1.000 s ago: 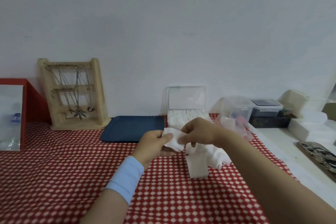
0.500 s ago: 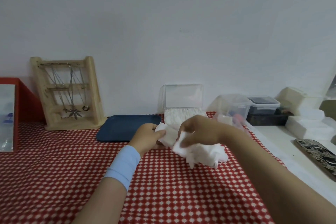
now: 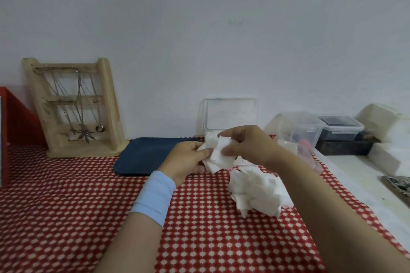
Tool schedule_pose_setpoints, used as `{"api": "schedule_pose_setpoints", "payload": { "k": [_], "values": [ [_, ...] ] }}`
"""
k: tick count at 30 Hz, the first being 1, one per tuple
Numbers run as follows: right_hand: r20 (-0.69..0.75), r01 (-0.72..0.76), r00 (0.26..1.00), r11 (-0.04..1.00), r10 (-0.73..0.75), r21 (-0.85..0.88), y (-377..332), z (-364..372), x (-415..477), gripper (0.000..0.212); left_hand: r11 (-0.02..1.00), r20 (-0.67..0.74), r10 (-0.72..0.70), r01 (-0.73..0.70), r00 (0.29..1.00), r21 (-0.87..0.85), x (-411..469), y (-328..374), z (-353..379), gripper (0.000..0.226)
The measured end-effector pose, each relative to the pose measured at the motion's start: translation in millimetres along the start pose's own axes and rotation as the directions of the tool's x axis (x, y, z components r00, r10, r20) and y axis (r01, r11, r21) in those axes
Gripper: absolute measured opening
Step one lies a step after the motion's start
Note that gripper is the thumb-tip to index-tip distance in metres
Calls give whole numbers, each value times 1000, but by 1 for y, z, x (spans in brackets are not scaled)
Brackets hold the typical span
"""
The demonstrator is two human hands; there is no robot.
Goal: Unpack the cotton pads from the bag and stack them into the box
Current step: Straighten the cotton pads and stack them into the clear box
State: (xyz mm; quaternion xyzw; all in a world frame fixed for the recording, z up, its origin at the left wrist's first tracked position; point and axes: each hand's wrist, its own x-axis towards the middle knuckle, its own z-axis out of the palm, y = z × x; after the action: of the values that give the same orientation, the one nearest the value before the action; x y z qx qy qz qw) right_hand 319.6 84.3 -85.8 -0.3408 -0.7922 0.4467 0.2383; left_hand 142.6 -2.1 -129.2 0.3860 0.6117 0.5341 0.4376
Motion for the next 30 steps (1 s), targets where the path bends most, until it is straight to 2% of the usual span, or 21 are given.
{"api": "schedule_pose_setpoints", "payload": {
  "k": [3, 6, 9, 14, 16, 18, 20, 23, 26, 27, 30],
  "values": [
    [26, 26, 999, 997, -24, -78, -4, -6, 5, 46, 993, -41, -3, 8, 999, 114, 4, -2, -9, 21],
    [127, 68, 991, 987, -50, -145, -10, -2, 10, 39, 986, -21, -3, 6, 1000, 167, 4, -2, -12, 17],
    [180, 113, 980, 977, -80, -181, -9, 10, 14, 34, 980, -7, 3, -2, 1000, 198, 4, -2, -12, 22],
    [91, 107, 993, 929, -80, -353, -2, 14, 17, 43, 991, -67, -1, 10, 998, 136, 5, -9, -11, 21],
    [76, 114, 992, 959, -98, -260, -1, 11, 18, 42, 989, -99, 10, 4, 995, 145, 7, -10, -11, 21],
    [147, 104, 985, 988, -87, -111, -3, 11, 17, 42, 991, -96, 4, 9, 995, 130, 5, -7, -10, 19],
    [180, 111, 979, 988, -91, -103, -3, 17, 15, 44, 997, -51, -6, 10, 999, 81, 2, -5, -9, 19],
    [91, 116, 991, 979, -102, -168, 0, 27, 19, 45, 1000, -1, -21, 21, 1000, 2, -1, -3, -8, 27],
    [26, 119, 993, 964, -116, -238, 1, 28, 19, 48, 971, 55, -75, 85, 996, -222, -2, 1, -11, 45],
    [23, 109, 994, 965, -107, -239, 0, 28, 18, 50, 965, 100, -72, 94, 992, -246, -3, 3, -12, 46],
    [42, 61, 998, 981, -54, -186, 0, 24, 16, 42, 997, 220, 3, 13, 975, -72, -6, 0, -15, 40]
  ]
}}
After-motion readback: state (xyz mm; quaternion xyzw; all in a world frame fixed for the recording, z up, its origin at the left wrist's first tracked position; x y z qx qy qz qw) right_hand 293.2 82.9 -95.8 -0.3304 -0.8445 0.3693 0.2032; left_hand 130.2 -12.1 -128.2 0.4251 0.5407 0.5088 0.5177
